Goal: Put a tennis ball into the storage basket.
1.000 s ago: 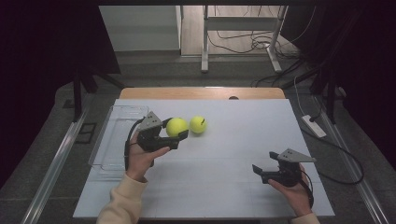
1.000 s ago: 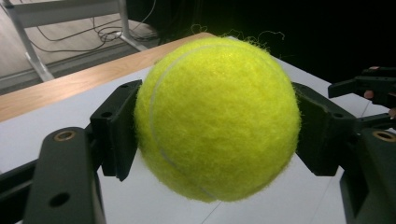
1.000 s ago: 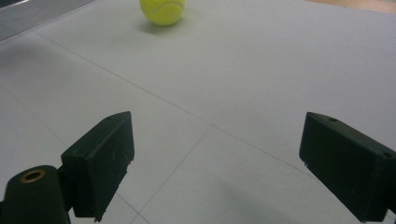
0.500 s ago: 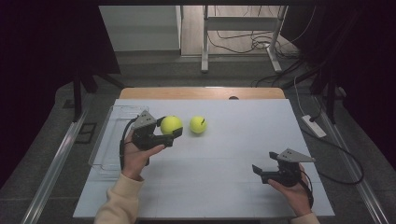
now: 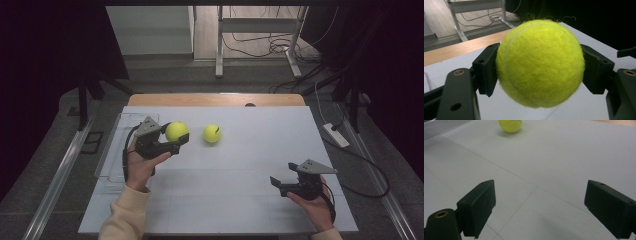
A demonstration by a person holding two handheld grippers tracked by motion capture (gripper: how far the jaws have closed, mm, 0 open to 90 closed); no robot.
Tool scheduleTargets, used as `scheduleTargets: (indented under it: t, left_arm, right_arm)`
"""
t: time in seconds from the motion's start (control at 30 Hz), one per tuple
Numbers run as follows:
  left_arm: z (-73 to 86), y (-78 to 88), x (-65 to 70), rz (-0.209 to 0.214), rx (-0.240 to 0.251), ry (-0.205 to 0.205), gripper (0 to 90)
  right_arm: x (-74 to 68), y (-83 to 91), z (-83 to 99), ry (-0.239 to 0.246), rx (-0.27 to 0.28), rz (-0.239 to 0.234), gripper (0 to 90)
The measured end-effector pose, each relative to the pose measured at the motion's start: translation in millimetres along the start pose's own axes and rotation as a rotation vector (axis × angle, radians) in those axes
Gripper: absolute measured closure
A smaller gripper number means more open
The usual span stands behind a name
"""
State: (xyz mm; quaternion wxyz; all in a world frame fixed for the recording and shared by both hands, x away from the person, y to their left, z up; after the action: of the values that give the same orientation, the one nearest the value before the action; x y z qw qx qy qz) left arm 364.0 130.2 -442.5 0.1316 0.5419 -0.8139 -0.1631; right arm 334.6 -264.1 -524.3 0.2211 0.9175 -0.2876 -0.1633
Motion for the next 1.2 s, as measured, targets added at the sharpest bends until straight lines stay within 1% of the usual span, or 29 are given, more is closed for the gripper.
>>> scheduleTargets:
  t: [0.17,0.3,0.4,0.6,0.7,0.8,0.83,0.9,0.93,0.97,1.03,1.13,1.2]
  left_arm:
    - [-0.6,2.0,-4.9,-0.008,0.006,0.011,26.8]
    - [-1.2,4.4,-12.1,-0.027,0.014,0.02,26.8]
    - [-0.9,4.6,-14.1,-0.031,0.014,0.022,26.9]
    - [-0.5,6.0,-22.3,-0.051,0.018,0.03,26.9]
    - [-0.4,7.1,-25.2,-0.053,0.027,0.022,26.9]
    - [-0.7,9.4,-31.8,-0.072,0.028,0.028,26.9]
    - [-0.7,9.4,-31.8,-0.072,0.028,0.028,26.9]
    - [-0.5,10.7,-36.6,-0.083,0.03,0.038,26.9]
    - [-0.7,12.2,-41.4,-0.091,0.032,0.049,26.9]
    - [-0.7,12.2,-41.4,-0.091,0.032,0.049,26.9]
    - [-1.0,13.6,-45.9,-0.096,0.033,0.056,26.9]
    - [0.4,14.2,-50.6,-0.113,0.026,0.056,26.9]
    - [1.1,14.0,-52.1,-0.116,0.021,0.057,26.9]
  right_arm:
    - [0.2,0.5,0.0,0.0,0.002,0.001,10.2]
    - [-0.1,0.2,0.2,0.0,0.0,0.003,10.2]
    - [0.0,0.0,0.3,0.0,-0.001,0.004,10.2]
    - [-0.1,0.1,0.4,0.003,-0.004,0.006,10.3]
    - [0.0,0.2,0.5,0.001,-0.003,0.007,10.3]
    - [-0.9,-0.8,1.0,0.003,-0.006,0.003,10.4]
    - [-0.9,-0.8,1.0,0.003,-0.006,0.003,10.4]
    - [-0.9,-1.7,1.5,0.004,-0.009,0.004,10.4]
    - [-1.0,-1.8,1.5,0.005,-0.009,0.002,10.4]
    - [-1.0,-1.8,1.5,0.005,-0.009,0.002,10.4]
    - [-0.8,-1.7,1.1,0.004,-0.007,0.002,10.4]
    - [-0.9,-1.1,-0.1,0.005,-0.002,0.001,10.4]
    - [-0.9,-0.7,-0.3,0.005,0.0,0.001,10.4]
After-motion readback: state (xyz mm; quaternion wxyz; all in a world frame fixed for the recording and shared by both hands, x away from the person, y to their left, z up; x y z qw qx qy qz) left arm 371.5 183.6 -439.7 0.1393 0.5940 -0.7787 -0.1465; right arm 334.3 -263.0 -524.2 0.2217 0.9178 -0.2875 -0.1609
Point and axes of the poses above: each handheld gripper's, and its own axes: y roughly backward along the jaws, z roughly out of its underside, x roughly to its right, the point moved 6 cm from there along -y, roughly forward along the jaws, and after that the axes turned 15 degrees about -z, right-handed, at the moved point
